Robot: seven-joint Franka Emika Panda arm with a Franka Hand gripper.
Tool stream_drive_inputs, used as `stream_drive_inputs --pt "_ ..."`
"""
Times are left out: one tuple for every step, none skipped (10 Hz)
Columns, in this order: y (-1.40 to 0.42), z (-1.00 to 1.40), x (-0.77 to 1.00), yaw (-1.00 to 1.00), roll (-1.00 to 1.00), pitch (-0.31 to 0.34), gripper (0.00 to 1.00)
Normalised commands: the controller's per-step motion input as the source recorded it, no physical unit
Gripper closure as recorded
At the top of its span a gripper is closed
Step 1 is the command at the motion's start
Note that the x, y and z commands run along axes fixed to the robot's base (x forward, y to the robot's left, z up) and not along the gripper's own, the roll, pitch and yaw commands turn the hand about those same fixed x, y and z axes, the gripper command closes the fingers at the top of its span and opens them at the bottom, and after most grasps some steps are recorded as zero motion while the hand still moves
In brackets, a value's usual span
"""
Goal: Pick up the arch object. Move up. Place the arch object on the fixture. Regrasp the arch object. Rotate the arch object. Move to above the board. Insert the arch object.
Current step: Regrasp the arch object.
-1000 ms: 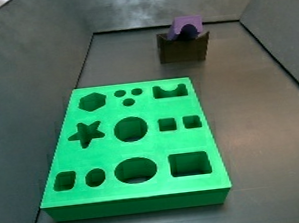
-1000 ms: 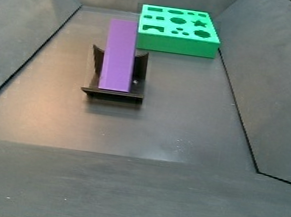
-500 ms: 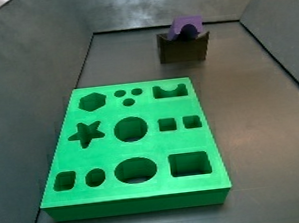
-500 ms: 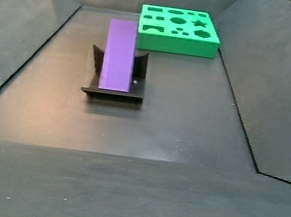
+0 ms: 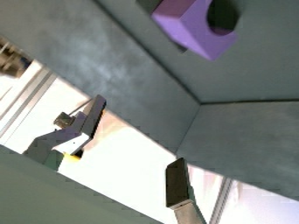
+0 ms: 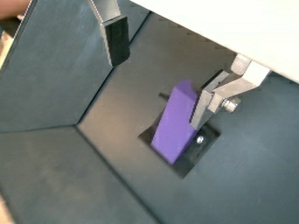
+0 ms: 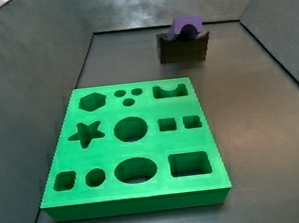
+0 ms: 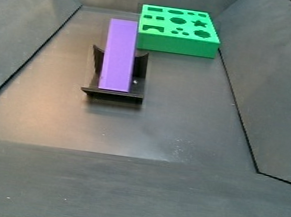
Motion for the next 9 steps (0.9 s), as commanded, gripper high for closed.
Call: stream_drive_inputs --pt "-0.05 -0.01 0.11 0.19 0.65 0.183 0.00" --pt "-0.05 -0.01 0.11 0.20 0.52 0.167 0.00" --pt "-0.04 0.00 0.10 0.22 0.27 0.117 0.00" --pt "-0.04 0.00 0.09 0.23 0.18 0.079 0.00" --pt "-0.04 0.00 0.09 0.22 0.15 0.043 0.00" --pt "-0.05 -0.01 0.08 0.20 0.14 0.021 0.00" --pt "0.05 -1.00 0.03 0.16 0.25 0.022 0.00" --pt "0.05 -1.00 0.04 0.13 0.24 0.004 0.00" --pt "0.04 -1.00 0.05 0.11 0.21 -0.022 0.00"
